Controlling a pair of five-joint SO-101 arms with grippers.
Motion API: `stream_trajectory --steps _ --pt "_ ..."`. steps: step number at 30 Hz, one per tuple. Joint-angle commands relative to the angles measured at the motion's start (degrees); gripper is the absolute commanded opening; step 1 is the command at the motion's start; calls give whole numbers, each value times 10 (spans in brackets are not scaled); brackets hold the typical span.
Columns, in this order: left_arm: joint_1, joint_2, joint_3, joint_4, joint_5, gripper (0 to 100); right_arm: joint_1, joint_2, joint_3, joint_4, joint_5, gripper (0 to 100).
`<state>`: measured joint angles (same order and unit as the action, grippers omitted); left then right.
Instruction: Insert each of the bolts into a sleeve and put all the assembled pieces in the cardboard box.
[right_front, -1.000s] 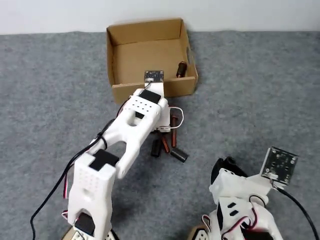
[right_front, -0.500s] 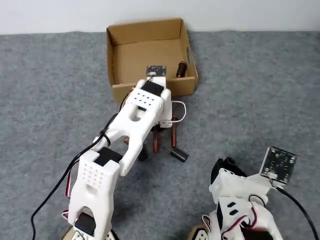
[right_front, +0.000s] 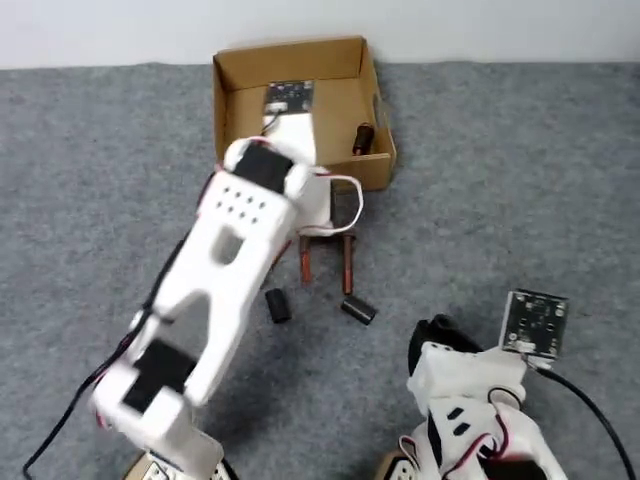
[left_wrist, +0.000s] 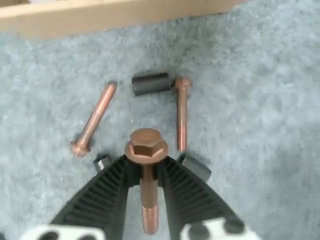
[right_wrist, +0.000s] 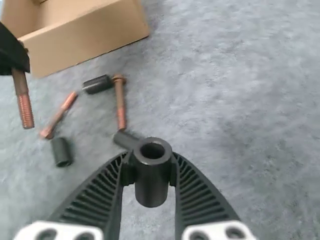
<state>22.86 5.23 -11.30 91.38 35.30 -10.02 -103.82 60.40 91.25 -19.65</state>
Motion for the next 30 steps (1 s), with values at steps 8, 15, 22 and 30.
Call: stream_trajectory --steps 8,15,22,30 --pt "-4 -426 350 -207 -45 4 -96 -1 -3 -22 12 8" --pt "-4 -623 523 -310 -57 4 -167 0 18 -73 89 8" --pt "0 -731 553 -313 -56 4 -230 0 67 -159 179 8" --pt "2 -794 560 -316 -54 4 -311 0 93 -236 264 8"
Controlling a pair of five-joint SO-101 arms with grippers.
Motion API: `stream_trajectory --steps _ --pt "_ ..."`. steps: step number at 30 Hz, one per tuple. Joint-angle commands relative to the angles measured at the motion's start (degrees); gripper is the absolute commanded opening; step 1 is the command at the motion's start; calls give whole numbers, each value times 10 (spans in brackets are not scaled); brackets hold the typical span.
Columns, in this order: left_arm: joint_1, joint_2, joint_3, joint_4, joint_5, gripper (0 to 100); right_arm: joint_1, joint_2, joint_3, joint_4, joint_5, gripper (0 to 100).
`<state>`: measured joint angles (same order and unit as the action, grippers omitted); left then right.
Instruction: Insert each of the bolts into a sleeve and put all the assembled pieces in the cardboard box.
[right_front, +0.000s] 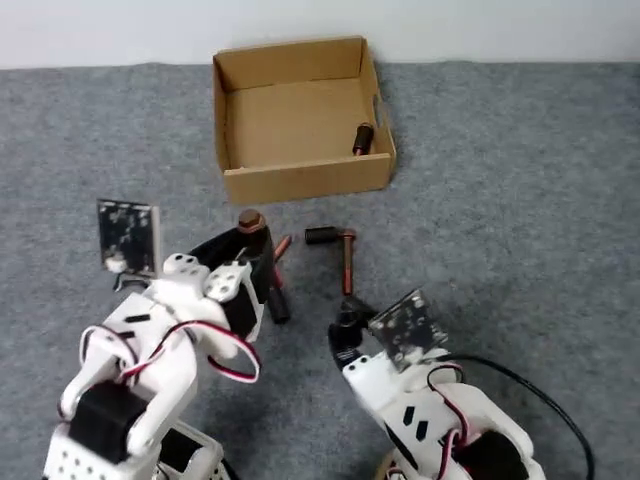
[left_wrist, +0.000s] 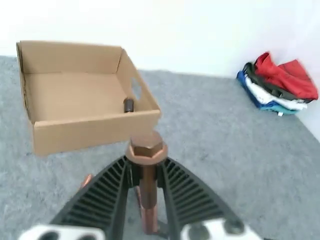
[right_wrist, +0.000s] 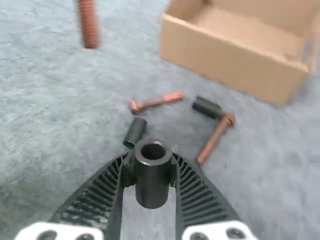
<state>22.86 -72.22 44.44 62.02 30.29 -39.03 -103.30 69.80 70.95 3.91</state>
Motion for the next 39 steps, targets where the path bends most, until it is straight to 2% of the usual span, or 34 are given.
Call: stream_trajectory --steps 1,5,9,19,26,31,39 --pt "2 -25 7 -22 -4 4 -27 -6 2 -43 38 8" --pt "40 -53 36 -22 -2 4 -44 -6 8 -76 71 8" --pt "101 -84 64 -35 34 4 -44 -6 13 -98 93 8" --pt "111 -93 117 -134 36 4 -44 -6 13 -100 120 8" --pt "146 -96 116 -96 36 4 -42 -6 13 -100 118 8" --pt "147 -97 101 -55 25 4 -41 -6 12 -100 117 8" --pt "149 -94 86 -40 3 4 -41 -6 12 -100 116 8"
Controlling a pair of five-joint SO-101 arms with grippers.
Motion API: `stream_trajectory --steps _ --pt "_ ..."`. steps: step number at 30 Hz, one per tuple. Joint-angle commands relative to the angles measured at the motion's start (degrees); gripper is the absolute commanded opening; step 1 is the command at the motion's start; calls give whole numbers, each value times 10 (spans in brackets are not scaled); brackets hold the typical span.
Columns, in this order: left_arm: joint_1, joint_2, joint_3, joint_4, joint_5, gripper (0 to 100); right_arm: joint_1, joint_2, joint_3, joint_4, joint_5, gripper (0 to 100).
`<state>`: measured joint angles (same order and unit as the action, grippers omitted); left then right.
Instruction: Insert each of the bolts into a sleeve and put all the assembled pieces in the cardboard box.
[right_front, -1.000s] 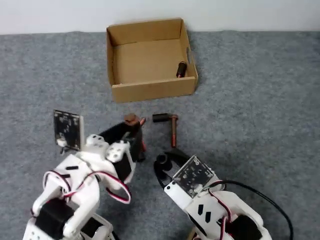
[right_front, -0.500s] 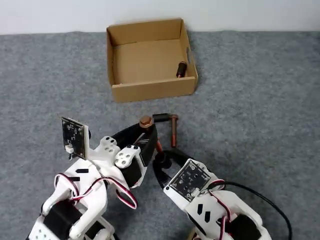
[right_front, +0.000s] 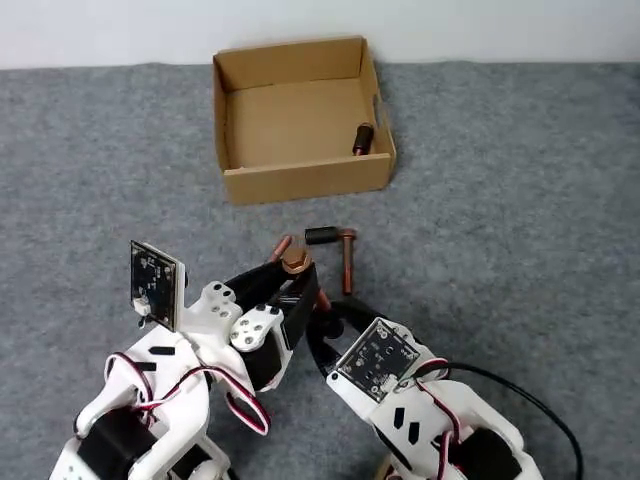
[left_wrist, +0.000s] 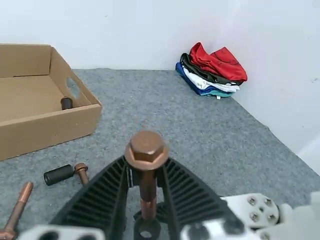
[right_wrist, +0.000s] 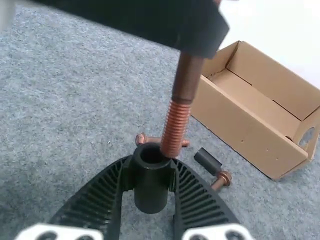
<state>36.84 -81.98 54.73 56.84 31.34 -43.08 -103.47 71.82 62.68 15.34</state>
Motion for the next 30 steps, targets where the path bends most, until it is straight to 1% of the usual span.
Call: stream_trajectory --steps 1,4,13,30 --pt "9 4 -17 13 -8 4 0 -4 -8 -17 3 8" --pt "9 1 -22 15 -8 4 0 -4 -8 -17 3 8" --pt "9 1 -58 55 -9 4 0 -4 -6 -17 4 8" --pt "9 1 -50 62 -10 4 0 -4 -10 -17 5 8"
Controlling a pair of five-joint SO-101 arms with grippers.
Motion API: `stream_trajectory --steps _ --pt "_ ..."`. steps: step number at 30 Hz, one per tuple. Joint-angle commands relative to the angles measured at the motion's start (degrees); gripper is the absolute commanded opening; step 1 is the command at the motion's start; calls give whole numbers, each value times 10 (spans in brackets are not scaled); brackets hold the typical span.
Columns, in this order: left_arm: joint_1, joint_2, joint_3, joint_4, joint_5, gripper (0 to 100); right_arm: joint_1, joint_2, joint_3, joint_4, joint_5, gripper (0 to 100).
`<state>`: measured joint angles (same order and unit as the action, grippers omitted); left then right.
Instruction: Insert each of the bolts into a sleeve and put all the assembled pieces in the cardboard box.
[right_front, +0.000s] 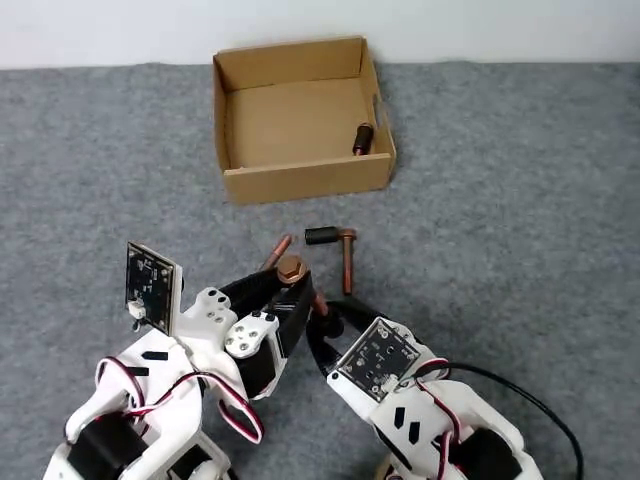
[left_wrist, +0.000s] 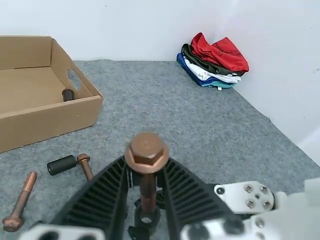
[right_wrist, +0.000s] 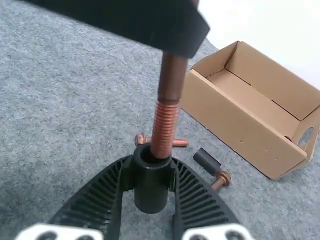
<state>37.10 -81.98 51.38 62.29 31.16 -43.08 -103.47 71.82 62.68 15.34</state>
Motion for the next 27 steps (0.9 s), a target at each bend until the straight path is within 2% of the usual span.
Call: stream_trajectory --steps 1,11,17,20,23,27 --pt "6 1 -18 9 -8 4 0 -4 -10 -17 5 8" --pt "6 4 -15 15 -23 4 0 -4 -11 -17 5 8" --pt "8 2 50 15 -24 5 0 -4 -11 -58 8 8" --pt "24 1 97 16 -53 8 0 -4 -8 -58 31 8" --pt "27 1 120 17 -70 70 0 -4 -8 -59 33 8" --pt "18 4 90 50 -90 194 0 -4 -7 -57 31 8"
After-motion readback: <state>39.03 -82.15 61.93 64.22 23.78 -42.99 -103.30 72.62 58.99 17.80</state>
